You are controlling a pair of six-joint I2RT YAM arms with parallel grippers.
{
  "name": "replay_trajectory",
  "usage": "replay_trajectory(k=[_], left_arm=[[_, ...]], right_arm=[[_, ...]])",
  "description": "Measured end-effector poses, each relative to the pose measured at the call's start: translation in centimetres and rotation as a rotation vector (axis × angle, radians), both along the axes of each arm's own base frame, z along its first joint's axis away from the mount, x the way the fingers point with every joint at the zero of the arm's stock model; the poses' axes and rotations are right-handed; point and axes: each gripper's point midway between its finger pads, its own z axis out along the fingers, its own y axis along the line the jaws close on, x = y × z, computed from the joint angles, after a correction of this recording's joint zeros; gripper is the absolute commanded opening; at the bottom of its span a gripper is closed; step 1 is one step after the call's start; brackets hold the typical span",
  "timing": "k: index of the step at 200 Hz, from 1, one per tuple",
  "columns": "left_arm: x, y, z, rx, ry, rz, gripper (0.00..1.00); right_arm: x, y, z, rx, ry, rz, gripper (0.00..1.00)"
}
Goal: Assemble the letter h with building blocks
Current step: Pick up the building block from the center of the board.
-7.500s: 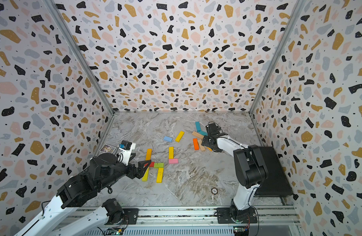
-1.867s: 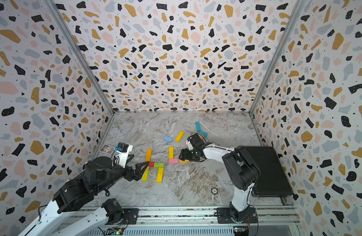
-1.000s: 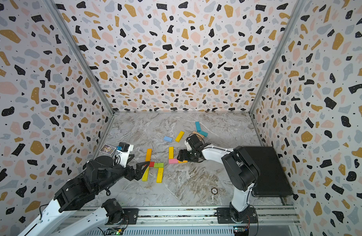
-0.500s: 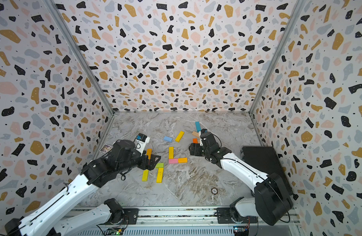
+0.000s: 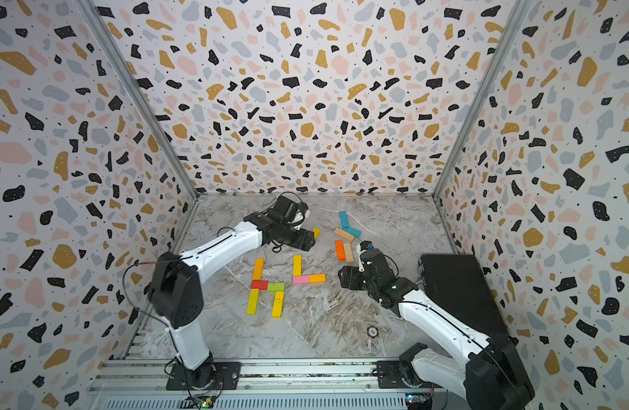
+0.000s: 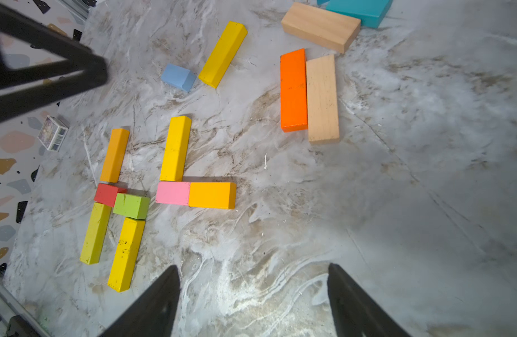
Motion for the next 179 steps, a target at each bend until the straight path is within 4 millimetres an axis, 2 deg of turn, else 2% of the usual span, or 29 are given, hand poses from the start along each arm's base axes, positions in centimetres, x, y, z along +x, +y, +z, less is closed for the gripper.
replay_trajectory(k=[21, 42, 83, 106, 157, 179], left_arm=[[1.7, -0.2, -3.3, 0.046, 0.055, -0.021, 0.77], [3.2, -0.2, -5.3, 0.061, 0.086, -0.037, 0.76], [5.6, -0.8, -6.3, 0.076, 0.081, -0.07, 0.68], [7.0, -1.6, -6.9, 0.082, 0.068, -0.09, 0.68], [7.6, -1.4, -10.4, 0.147, 0.121, -0.094, 0.62], [8.1, -1.2, -10.7, 0.172, 0.121, -0.085, 0.55]], right_arm=[[-0.6, 0.0, -0.7, 0.008, 0.023, 0.007, 0.81], [-0.8, 0.1, -1.0, 0.011, 0.034, 0.014, 0.81], [-0.9, 0.2, -1.0, 0.013, 0.035, 0.018, 0.81], [-0.9, 0.2, -1.0, 0.015, 0.036, 0.02, 0.81], [-0.9, 0.2, -0.9, 0.016, 0.032, 0.019, 0.8], [-0.9, 0.2, -0.8, 0.019, 0.029, 0.019, 0.8]])
